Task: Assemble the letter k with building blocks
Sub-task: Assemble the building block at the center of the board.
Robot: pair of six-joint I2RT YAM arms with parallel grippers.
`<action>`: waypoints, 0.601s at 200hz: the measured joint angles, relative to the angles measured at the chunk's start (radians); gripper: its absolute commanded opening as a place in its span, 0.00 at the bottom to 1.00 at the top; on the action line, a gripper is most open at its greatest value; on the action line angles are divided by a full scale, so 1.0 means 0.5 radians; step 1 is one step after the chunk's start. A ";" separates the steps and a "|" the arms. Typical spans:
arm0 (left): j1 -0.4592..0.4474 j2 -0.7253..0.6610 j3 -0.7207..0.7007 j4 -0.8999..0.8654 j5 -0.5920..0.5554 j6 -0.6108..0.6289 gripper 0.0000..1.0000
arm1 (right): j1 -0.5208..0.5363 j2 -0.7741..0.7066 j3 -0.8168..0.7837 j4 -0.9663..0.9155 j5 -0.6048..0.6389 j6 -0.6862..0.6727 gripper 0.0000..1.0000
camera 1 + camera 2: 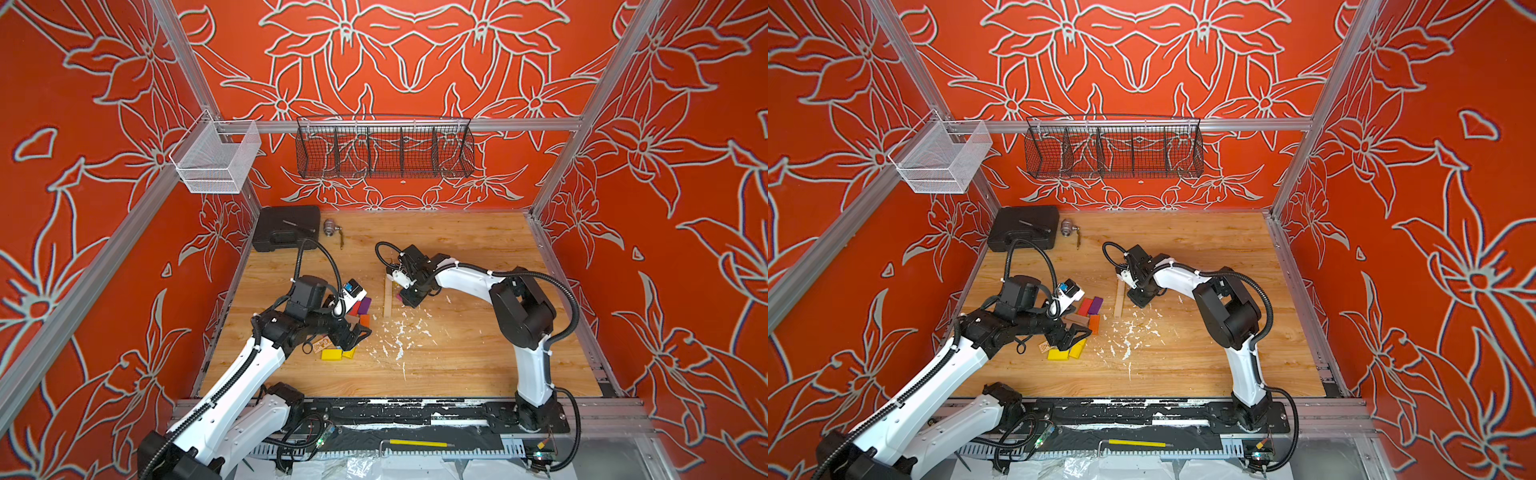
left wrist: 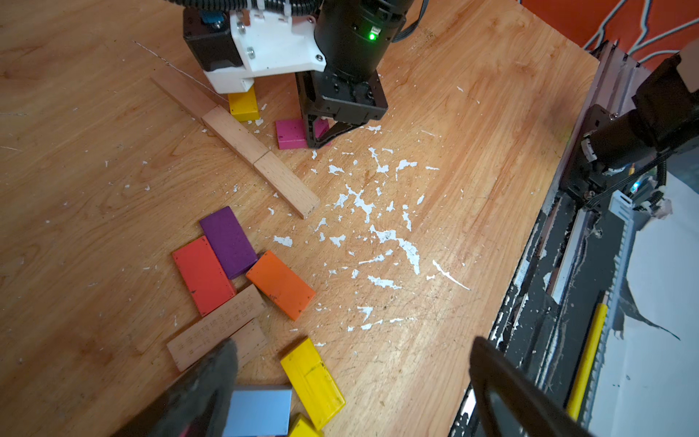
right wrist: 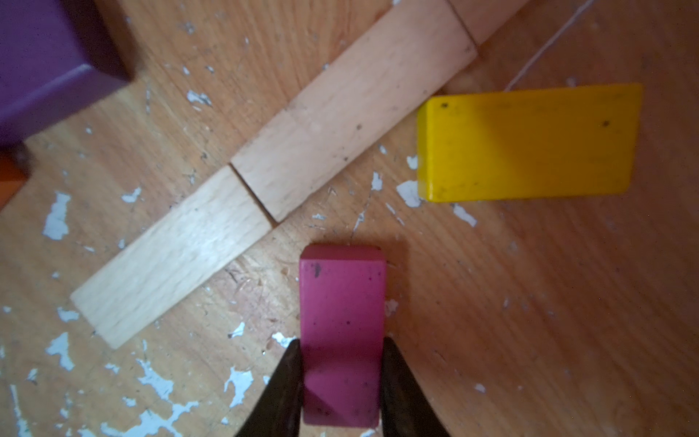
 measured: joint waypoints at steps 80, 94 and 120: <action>0.000 0.007 0.000 0.000 -0.014 0.000 0.93 | 0.000 0.034 0.047 0.006 0.003 0.032 0.31; 0.000 0.007 0.000 0.000 -0.016 0.000 0.93 | 0.000 0.040 0.057 0.014 0.005 0.035 0.31; -0.001 0.008 0.000 0.000 -0.020 -0.001 0.93 | 0.000 0.044 0.061 0.023 0.006 0.048 0.31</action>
